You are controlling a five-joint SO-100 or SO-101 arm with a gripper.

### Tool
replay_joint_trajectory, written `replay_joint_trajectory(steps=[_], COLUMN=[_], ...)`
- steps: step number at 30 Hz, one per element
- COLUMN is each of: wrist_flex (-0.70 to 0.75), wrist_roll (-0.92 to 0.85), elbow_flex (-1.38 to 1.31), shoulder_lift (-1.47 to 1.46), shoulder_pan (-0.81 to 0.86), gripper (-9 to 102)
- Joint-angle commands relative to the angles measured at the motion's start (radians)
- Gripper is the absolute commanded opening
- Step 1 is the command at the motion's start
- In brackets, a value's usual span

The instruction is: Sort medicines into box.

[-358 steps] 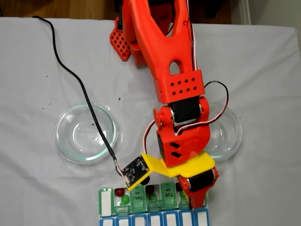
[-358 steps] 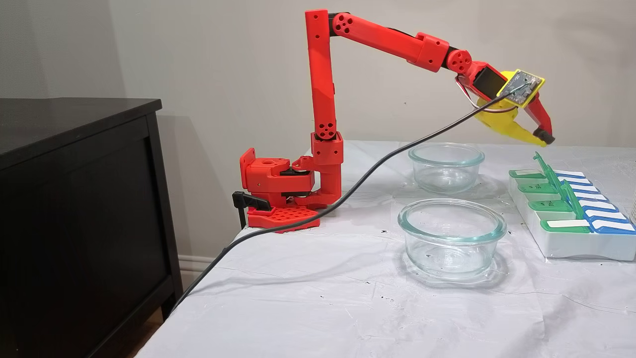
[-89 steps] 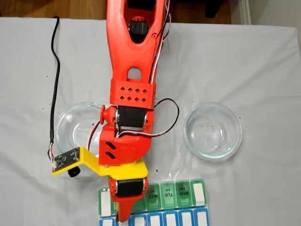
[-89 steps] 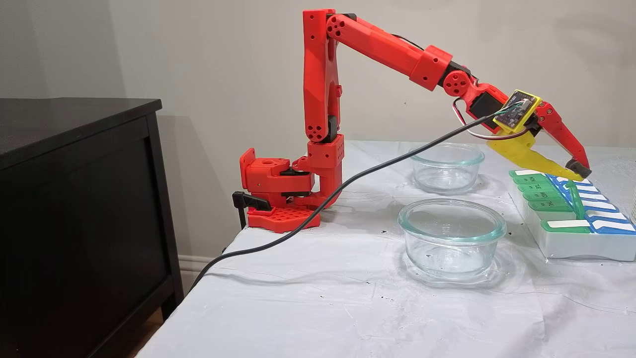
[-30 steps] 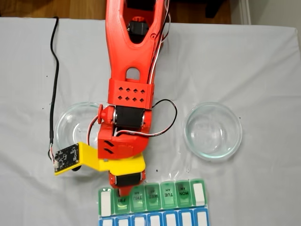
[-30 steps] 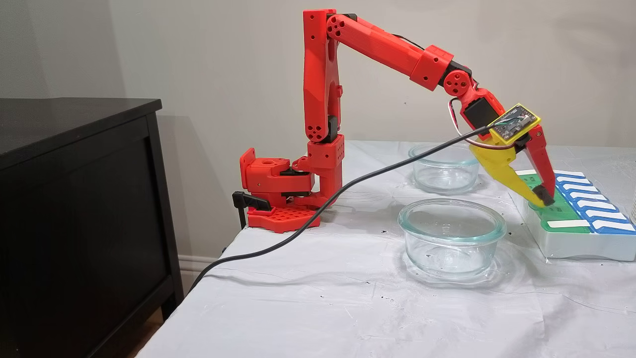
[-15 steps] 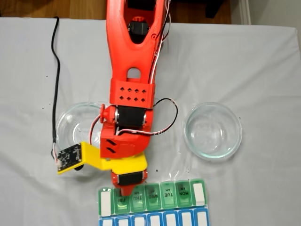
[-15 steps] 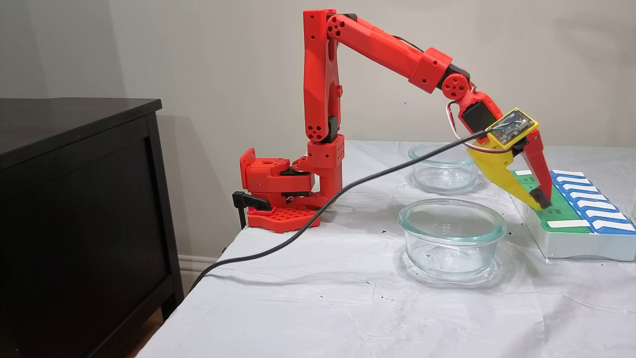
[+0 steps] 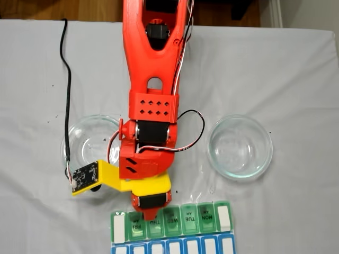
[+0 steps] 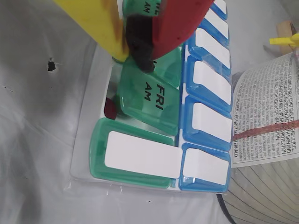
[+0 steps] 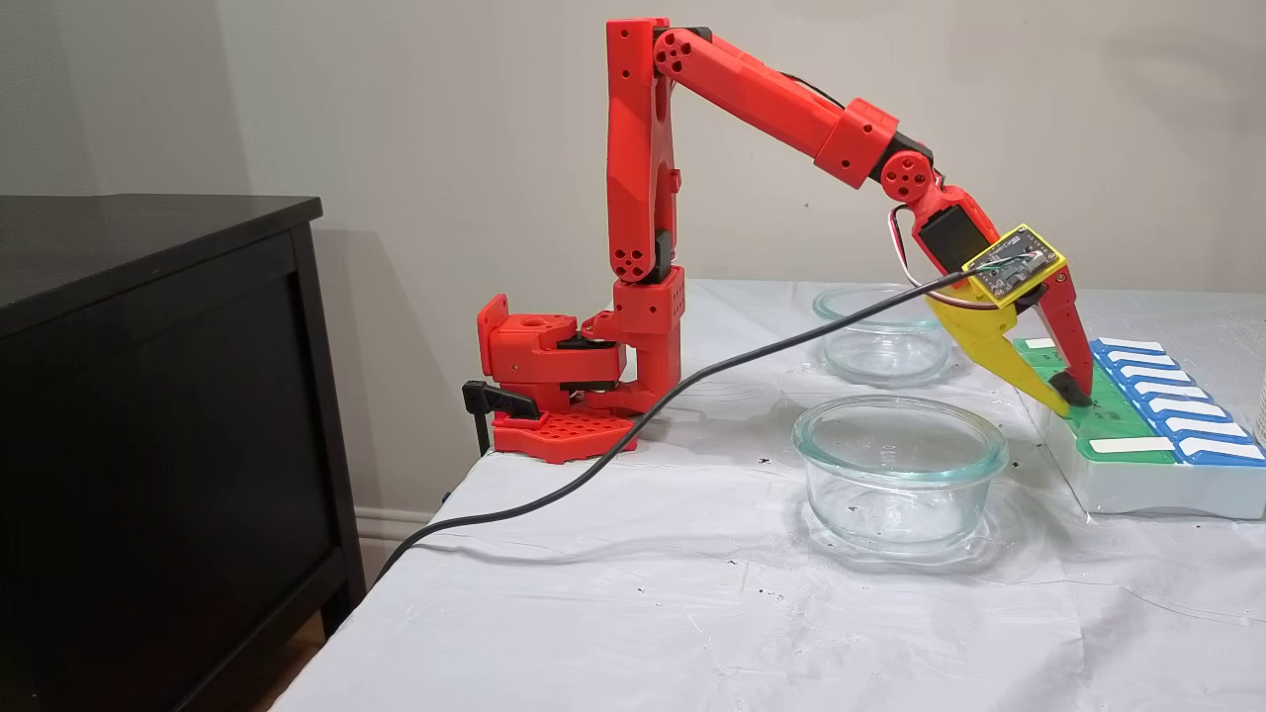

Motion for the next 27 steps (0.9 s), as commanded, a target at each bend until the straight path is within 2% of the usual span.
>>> replay_joint_trajectory(steps=[1,11,14,21,27], wrist_flex=[-0.057,-0.097,-0.166,-0.216,-0.298], wrist_roll=[0.017,0.046,0.015,0.003,0.028], elbow_flex=[0.000,-0.014,0.060,0.149,0.126], shoulder_lift=[0.032,0.066,0.163,0.307,0.287], shoulder_pan=[0.023,0.049,0.023,-0.026,-0.025], gripper=[0,0,0,0,0])
